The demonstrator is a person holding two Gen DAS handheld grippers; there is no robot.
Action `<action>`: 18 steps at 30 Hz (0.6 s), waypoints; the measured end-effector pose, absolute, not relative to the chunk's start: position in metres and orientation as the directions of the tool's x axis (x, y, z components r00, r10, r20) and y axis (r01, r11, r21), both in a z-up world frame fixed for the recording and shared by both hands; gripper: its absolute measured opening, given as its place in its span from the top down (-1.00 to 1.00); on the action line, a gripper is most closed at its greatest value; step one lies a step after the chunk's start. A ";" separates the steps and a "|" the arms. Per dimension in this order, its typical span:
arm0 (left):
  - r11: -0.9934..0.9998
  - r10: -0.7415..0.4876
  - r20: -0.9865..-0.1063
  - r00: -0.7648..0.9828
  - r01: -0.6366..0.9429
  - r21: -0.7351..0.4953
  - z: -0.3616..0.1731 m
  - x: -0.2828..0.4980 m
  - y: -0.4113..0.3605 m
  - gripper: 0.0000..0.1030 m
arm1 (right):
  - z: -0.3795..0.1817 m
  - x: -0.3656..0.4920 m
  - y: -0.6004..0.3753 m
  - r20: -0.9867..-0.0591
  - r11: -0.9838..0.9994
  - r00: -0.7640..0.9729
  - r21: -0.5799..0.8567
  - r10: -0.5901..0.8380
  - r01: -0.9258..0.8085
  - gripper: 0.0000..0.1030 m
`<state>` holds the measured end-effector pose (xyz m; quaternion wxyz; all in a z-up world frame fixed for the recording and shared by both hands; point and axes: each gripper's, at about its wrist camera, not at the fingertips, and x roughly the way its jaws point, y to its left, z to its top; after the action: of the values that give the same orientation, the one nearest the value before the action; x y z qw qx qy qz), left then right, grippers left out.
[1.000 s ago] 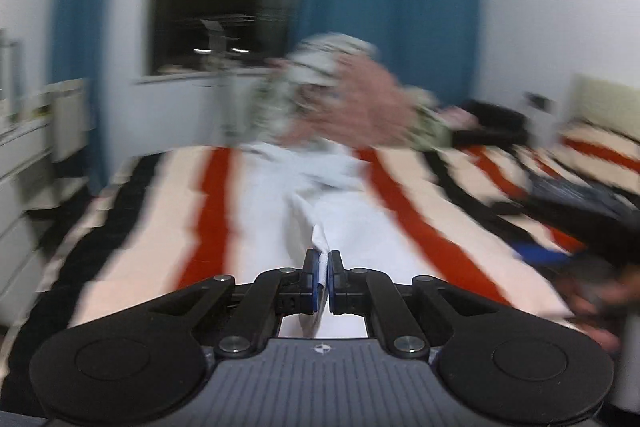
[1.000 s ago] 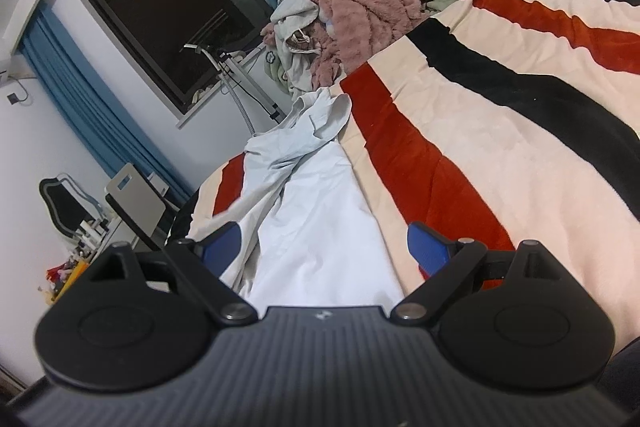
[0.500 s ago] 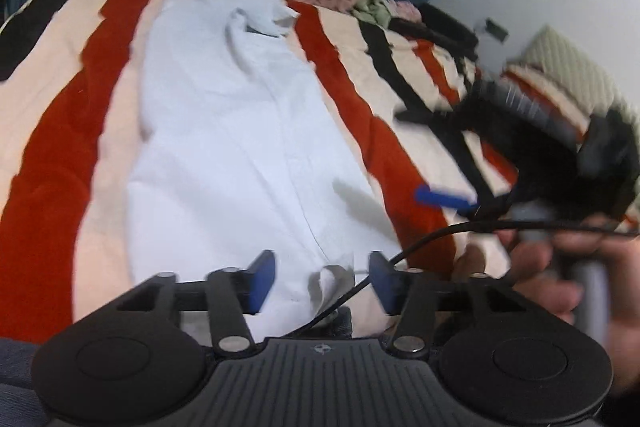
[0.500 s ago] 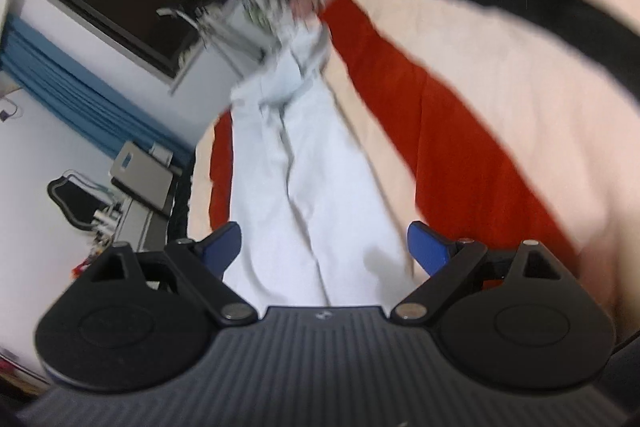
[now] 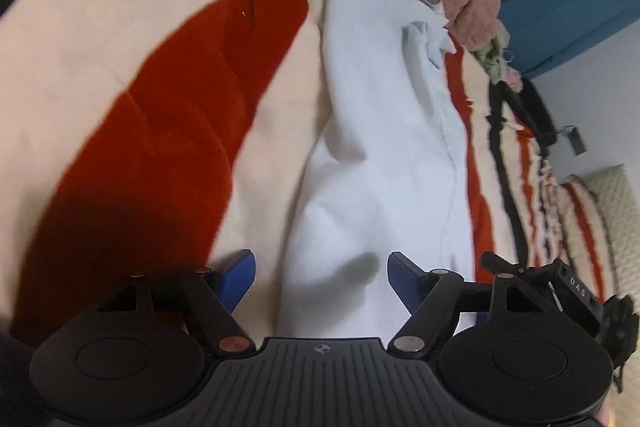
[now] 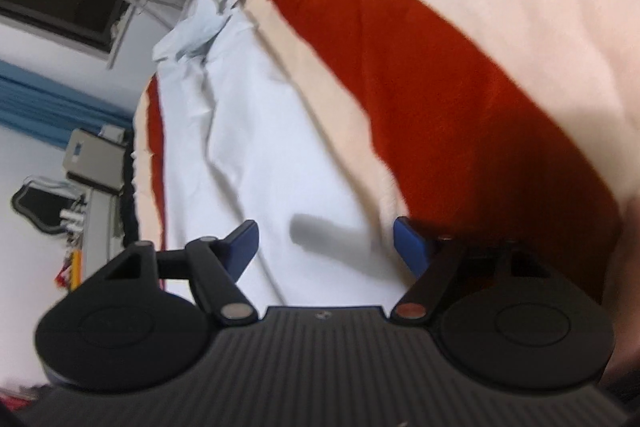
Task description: Fold clothes
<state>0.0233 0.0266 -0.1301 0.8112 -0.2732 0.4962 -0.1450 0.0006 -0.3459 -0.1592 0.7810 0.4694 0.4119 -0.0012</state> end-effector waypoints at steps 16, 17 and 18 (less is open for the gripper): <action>0.778 -0.570 -0.715 0.405 -0.014 -0.629 -0.151 -0.001 0.015 0.71 | -0.151 -0.010 -0.303 -0.672 0.660 0.558 0.702 0.487 0.269 -0.22; 0.760 -0.583 -0.698 0.415 -0.026 -0.650 -0.151 -0.002 0.018 0.80 | -0.149 -0.010 -0.302 -0.669 0.663 0.555 0.703 0.495 0.256 -0.18; 0.736 -0.600 -0.673 0.432 -0.031 -0.676 -0.151 -0.003 0.022 0.83 | -0.149 -0.012 -0.302 -0.659 0.650 0.556 0.715 0.507 0.256 -0.16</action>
<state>-0.0032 0.0222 -0.1505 0.7855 -0.3145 0.5012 -0.1812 -0.0118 -0.3024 -0.1493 0.7807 0.4103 0.4644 0.0804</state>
